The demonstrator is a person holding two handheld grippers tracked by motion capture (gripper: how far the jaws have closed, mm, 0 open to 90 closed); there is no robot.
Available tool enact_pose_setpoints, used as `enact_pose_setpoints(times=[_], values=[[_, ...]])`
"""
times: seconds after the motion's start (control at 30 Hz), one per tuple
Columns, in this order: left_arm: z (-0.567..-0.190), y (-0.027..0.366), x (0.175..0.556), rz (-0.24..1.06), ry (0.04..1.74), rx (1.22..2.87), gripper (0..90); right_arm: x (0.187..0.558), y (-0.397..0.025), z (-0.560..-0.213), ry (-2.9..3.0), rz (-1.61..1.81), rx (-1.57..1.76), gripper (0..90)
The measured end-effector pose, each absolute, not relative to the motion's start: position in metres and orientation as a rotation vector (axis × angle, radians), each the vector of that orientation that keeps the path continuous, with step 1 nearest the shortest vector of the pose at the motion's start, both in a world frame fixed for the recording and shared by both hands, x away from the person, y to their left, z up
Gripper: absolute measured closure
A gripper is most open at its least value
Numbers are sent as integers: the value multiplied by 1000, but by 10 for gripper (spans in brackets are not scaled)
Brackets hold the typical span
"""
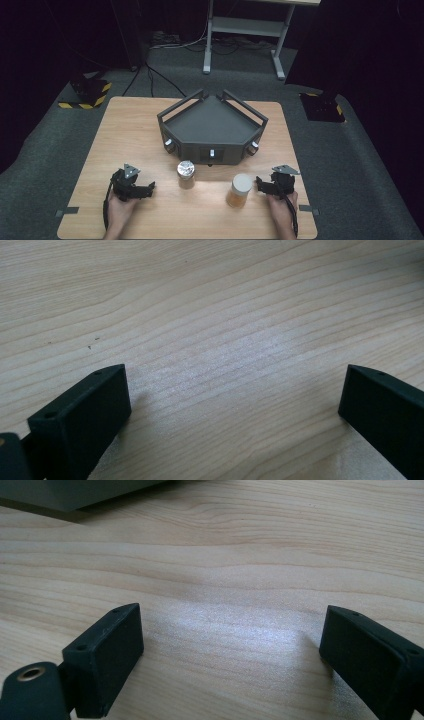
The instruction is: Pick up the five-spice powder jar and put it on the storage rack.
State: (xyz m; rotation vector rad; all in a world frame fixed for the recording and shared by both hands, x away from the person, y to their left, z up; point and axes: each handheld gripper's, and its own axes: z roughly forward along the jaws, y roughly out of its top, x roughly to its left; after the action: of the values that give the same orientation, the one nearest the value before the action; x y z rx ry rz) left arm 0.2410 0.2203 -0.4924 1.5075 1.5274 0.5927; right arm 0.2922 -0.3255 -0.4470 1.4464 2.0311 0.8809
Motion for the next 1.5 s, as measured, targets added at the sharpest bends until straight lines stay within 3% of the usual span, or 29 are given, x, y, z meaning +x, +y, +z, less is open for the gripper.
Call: enact_pose_setpoints(times=[0.4,0.83,1.5], values=[[-488,224,242,554,1498,1551,2,292,-326,-447,2031,882,1446,104],[-479,219,238,442,1317,1647,2,292,-326,-447,2032,884,1446,104],[-479,168,255,321,1189,1676,31,292,-326,-447,2033,886,1444,111]])
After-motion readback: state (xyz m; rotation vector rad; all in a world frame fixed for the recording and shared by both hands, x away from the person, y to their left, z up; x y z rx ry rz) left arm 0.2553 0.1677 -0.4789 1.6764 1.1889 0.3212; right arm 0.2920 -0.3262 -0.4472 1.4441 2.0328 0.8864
